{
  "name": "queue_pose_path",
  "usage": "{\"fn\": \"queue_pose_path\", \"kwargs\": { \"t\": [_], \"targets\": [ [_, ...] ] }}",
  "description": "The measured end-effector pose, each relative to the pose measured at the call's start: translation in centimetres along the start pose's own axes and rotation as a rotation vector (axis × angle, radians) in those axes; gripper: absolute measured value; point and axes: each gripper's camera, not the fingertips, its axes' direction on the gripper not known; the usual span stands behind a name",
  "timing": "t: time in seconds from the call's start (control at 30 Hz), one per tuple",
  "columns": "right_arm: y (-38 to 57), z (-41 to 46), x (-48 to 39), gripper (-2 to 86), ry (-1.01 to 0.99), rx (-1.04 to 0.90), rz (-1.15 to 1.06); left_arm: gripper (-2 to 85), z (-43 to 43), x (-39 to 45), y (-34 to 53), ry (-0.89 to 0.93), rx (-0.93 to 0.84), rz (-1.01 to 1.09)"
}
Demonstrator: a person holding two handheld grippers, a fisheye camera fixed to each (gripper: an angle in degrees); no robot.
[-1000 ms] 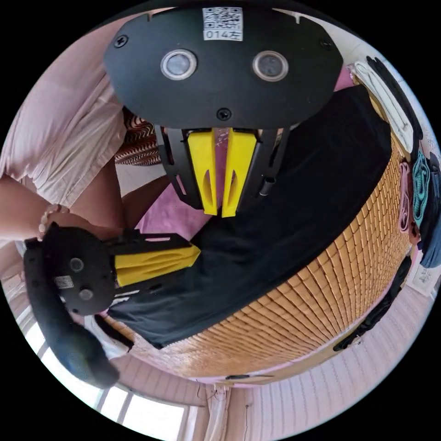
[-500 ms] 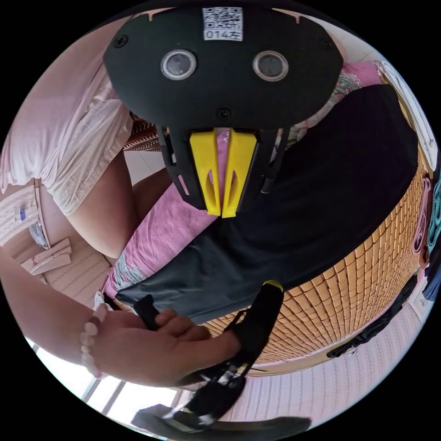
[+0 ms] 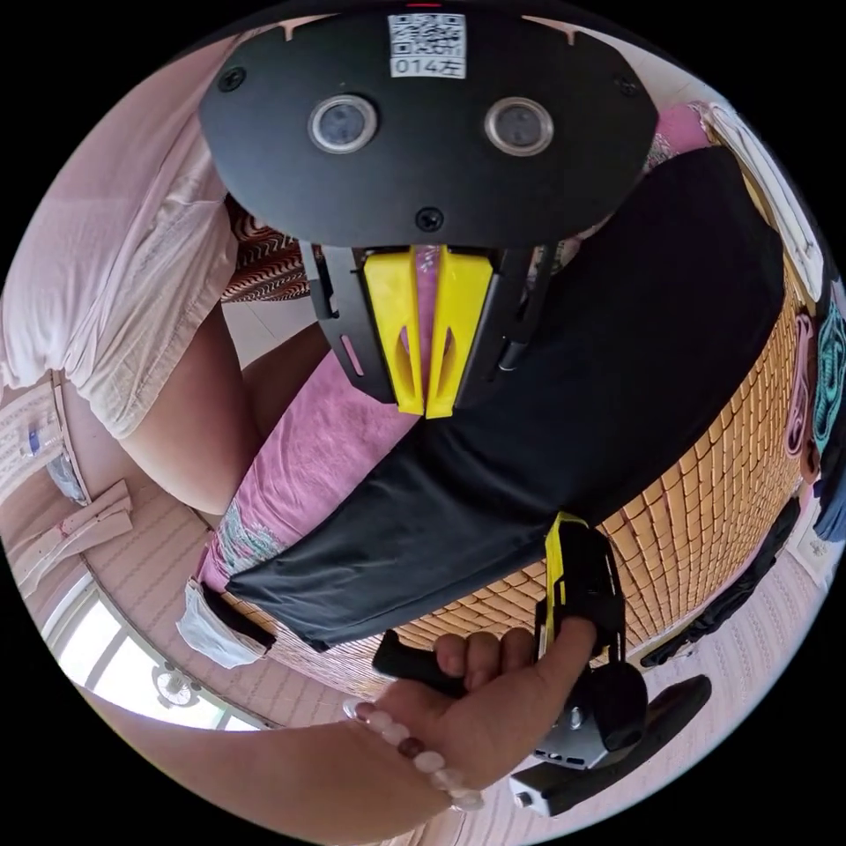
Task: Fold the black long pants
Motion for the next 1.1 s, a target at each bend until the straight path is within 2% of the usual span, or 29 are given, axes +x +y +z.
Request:
{"fn": "queue_pose_path", "kwargs": {
  "t": [0.1, 0.17, 0.27, 0.43, 0.5, 0.57, 0.7, 0.8, 0.83, 0.93, 1.03, 1.1],
  "targets": [
    [4.7, -2.9, 4.2, -0.4, -0.191, 0.252, 0.047, -1.0, 0.0, 0.3, -0.1, -0.017, -0.006, 0.048],
    [12.2, -4.2, 8.3, -0.1, -0.273, 0.497, 0.179, -1.0, -0.3, -0.3, 0.1, 0.011, 0.015, 0.024],
    [23.5, -3.6, 13.5, 0.4, -0.222, 0.666, 0.379, -0.9, -1.0, -0.5, 0.3, 0.027, -0.016, 0.020],
    [41.1, -0.4, 20.7, 5.9, 0.001, 0.752, 0.824, -0.5, -4.4, 0.0, 1.4, -0.077, 0.117, 0.038],
    [46.0, 0.7, 22.8, 8.3, 0.031, 0.768, 0.958, 0.4, -5.0, -0.8, 1.6, -0.071, 0.131, -0.010],
    [50.7, 1.7, 25.1, 10.4, 0.028, 0.814, 1.084, 4.7, -5.4, -2.4, 1.7, -0.071, 0.134, -0.070],
    [54.1, 2.4, 28.6, 12.9, 0.034, 0.880, 1.192, 6.8, -5.3, -5.1, 1.4, -0.074, 0.092, -0.153],
    [54.9, 3.4, 31.7, 13.2, -0.042, 0.896, 1.233, 7.0, -4.7, -7.4, 0.9, -0.076, 0.040, -0.206],
    [54.9, 4.1, 32.9, 12.1, -0.123, 0.893, 1.229, 7.1, -4.1, -8.2, 0.7, -0.068, 0.007, -0.225],
    [55.8, 4.5, 33.9, 7.7, -0.146, 0.912, 1.277, 7.1, -2.8, -9.4, 0.2, -0.061, -0.059, -0.233],
    [58.0, 4.8, 34.8, 5.1, -0.211, 0.911, 1.323, 7.4, -2.9, -10.3, -0.2, -0.054, -0.056, -0.261],
    [59.5, 4.7, 34.8, 3.6, -0.264, 0.950, 1.274, 8.4, -3.2, -11.0, -0.3, -0.036, -0.045, -0.292]
  ]
}}
